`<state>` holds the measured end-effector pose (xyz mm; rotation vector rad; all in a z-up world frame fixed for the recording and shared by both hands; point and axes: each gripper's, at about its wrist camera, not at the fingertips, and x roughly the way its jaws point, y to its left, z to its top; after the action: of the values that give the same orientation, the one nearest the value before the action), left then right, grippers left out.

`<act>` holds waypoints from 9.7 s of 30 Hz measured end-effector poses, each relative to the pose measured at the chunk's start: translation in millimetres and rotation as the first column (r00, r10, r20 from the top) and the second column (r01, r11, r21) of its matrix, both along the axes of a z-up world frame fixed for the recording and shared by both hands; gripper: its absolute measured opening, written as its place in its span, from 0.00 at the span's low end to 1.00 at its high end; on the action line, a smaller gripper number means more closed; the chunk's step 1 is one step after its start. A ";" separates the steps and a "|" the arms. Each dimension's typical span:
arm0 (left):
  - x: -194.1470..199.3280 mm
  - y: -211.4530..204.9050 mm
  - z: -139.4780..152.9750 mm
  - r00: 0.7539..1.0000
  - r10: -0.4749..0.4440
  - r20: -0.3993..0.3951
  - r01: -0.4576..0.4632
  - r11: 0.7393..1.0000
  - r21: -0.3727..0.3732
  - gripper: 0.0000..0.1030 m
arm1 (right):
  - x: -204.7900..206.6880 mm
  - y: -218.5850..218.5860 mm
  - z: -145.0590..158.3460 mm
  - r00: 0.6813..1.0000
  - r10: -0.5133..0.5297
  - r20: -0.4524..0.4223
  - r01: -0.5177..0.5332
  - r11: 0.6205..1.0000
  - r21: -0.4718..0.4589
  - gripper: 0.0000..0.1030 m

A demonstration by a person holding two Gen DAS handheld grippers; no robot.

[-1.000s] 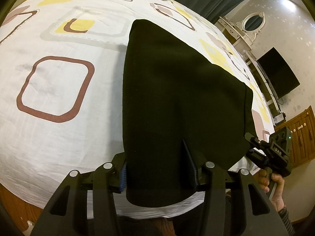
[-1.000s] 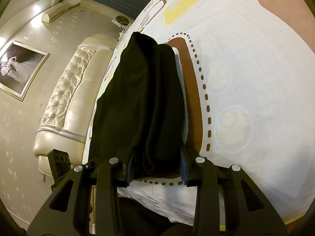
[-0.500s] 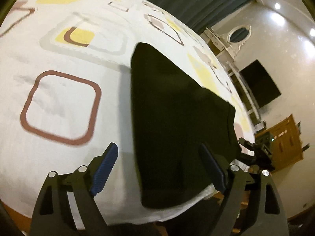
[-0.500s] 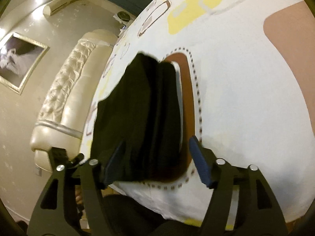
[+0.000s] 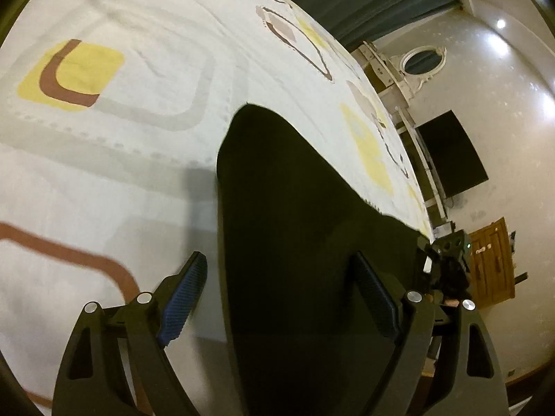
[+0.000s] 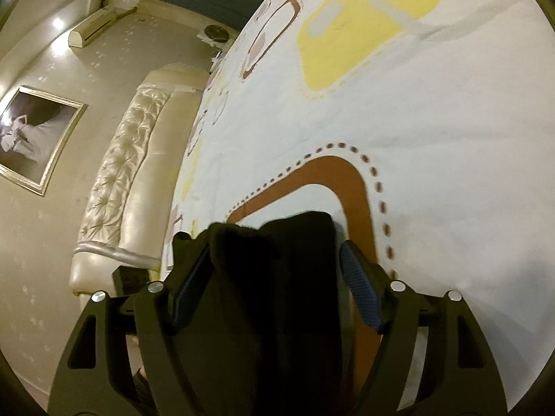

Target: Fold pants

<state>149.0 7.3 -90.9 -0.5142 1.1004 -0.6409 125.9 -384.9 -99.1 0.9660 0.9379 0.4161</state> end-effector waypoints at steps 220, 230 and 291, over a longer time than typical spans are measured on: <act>-160.0 -34.7 75.6 0.882 0.135 0.452 -0.385 0.759 0.525 0.84 | -185.8 116.8 78.8 0.988 -0.027 0.153 0.130 0.677 -0.724 0.88; -159.7 -35.9 74.3 0.888 0.139 0.438 -0.382 0.753 0.536 0.84 | -186.1 117.9 76.1 0.989 -0.028 0.143 0.124 0.681 -0.721 0.88; -162.3 -38.6 79.0 0.869 0.129 0.478 -0.407 0.735 0.542 0.84 | -185.8 122.4 66.7 0.994 0.017 0.112 0.070 0.679 -0.730 0.88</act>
<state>-13.3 -31.3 -11.9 0.0582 0.7427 -0.0715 -59.8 -262.5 -32.4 0.2010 0.8746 0.0320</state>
